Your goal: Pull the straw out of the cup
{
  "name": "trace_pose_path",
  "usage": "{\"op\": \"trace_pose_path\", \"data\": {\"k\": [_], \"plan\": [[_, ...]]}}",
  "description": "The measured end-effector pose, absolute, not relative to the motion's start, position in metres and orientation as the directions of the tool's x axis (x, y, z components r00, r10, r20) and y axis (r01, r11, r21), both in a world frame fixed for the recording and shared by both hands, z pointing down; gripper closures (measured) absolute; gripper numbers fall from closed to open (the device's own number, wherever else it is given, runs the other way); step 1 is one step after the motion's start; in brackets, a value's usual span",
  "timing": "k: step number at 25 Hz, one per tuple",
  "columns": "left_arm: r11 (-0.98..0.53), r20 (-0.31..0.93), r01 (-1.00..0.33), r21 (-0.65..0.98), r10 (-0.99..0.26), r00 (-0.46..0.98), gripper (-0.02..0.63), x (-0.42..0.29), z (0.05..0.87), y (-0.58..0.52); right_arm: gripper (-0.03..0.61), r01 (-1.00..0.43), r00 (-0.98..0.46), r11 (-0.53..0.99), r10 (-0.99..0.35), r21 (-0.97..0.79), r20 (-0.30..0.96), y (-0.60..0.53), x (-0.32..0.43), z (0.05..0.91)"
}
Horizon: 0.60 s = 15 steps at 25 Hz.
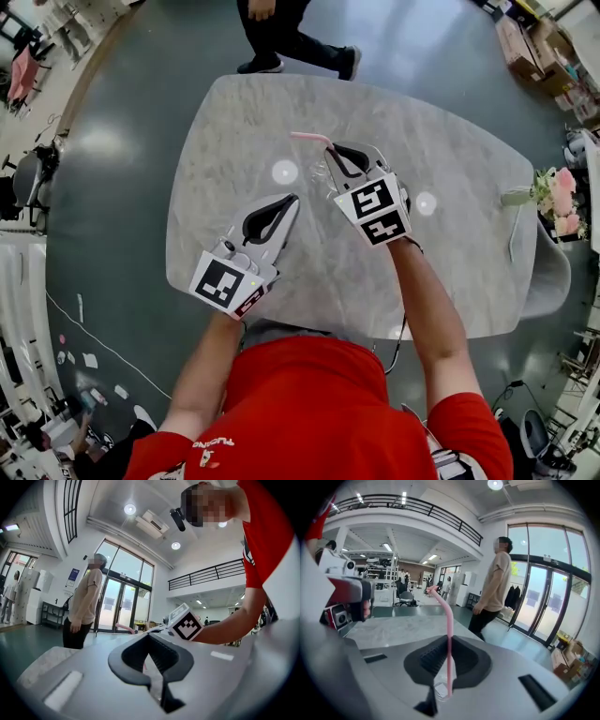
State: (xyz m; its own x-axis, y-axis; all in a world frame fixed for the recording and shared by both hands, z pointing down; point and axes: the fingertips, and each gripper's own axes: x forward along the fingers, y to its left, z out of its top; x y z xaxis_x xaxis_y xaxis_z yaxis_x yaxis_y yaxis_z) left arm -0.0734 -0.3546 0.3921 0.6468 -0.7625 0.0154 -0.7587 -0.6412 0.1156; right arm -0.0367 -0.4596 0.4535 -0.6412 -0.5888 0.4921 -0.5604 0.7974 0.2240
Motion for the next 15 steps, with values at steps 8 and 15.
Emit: {"op": "trace_pose_path", "data": {"k": [8,15], "plan": [[-0.666,-0.020,-0.738,0.105,-0.744,0.668,0.609,-0.070,0.372,-0.349,0.558,-0.699,-0.672,0.710,-0.693,0.086,0.262,-0.440,0.006,0.364],[-0.697,-0.060,-0.709,0.108,-0.716,0.695,0.609,-0.061,0.352,-0.342,0.558,-0.757,-0.653,0.652,-0.753,-0.038,0.086,-0.396,0.041,0.299]]}}
